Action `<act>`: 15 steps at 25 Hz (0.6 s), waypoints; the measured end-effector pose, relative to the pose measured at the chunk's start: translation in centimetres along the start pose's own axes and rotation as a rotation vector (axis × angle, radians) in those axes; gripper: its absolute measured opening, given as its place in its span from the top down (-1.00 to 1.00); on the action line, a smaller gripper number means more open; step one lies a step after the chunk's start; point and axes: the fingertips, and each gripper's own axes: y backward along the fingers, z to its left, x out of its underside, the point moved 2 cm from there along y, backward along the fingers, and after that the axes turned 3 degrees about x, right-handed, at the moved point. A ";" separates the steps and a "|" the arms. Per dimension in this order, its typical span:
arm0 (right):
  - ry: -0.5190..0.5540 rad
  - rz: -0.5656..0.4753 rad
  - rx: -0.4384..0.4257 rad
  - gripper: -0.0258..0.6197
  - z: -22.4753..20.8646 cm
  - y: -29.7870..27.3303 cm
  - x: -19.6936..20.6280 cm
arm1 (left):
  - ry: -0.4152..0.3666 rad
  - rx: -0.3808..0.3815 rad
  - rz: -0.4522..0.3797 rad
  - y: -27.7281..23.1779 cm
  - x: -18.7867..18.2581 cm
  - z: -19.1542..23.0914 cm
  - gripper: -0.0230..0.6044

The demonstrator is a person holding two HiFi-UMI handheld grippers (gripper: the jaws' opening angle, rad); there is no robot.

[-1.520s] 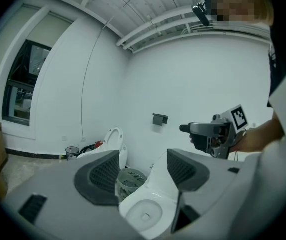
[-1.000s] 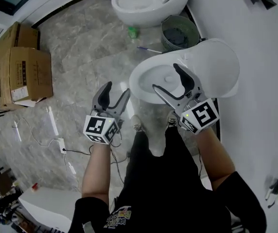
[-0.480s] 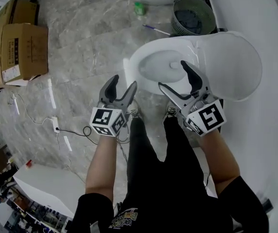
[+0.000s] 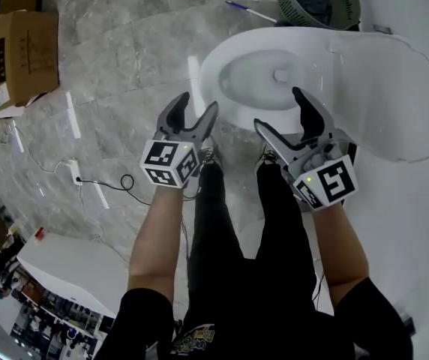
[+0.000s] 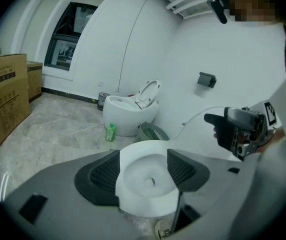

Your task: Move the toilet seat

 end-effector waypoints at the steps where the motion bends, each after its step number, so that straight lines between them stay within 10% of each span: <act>1: -0.005 0.005 0.000 -0.25 0.0 -0.6 0.9 | 0.009 -0.003 0.008 -0.5 0.9 0.8 0.05; 15: -0.064 0.066 -0.004 -0.25 -0.2 -6.3 11.9 | 0.109 -0.005 0.128 -7.7 11.7 8.6 0.05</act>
